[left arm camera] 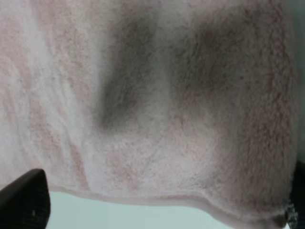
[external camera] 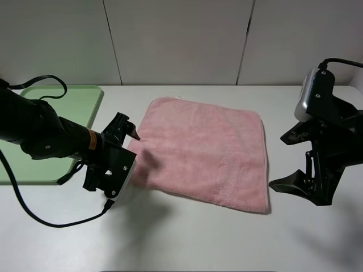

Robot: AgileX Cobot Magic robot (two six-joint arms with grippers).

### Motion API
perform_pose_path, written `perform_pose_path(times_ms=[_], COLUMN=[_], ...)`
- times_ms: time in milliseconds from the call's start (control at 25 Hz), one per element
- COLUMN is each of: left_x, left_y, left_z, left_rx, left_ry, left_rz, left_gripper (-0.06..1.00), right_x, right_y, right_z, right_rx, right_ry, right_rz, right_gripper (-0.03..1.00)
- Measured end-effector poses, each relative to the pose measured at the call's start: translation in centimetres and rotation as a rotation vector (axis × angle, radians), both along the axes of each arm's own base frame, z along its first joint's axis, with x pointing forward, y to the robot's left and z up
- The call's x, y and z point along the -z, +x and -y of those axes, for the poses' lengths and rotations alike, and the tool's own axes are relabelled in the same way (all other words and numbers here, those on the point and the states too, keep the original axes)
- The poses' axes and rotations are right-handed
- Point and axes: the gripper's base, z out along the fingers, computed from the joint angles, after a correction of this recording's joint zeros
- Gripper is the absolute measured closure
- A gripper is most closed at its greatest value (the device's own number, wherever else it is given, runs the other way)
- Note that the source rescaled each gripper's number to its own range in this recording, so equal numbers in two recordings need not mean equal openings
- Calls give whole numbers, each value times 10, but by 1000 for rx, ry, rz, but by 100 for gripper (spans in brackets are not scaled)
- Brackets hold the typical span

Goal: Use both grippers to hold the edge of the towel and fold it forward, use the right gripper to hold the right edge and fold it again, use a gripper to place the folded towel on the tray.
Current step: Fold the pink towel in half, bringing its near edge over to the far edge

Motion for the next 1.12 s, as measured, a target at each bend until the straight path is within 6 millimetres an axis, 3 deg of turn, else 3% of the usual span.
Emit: perform_pose_path(times_ms=[360, 680, 1120], left_x=[0, 0, 0], left_y=[0, 0, 0], left_z=[0, 0, 0], left_rx=[0, 0, -2], left_ry=[0, 0, -1], left_rz=[0, 0, 0], left_gripper=[-4, -4, -4], right_x=[39, 73, 97], right_y=[12, 16, 19], right_z=[-31, -32, -31], right_rx=[-80, -67, -48], right_ry=[-76, -120, -164], right_rz=[-62, -196, -263], right_gripper=[-3, -3, -3])
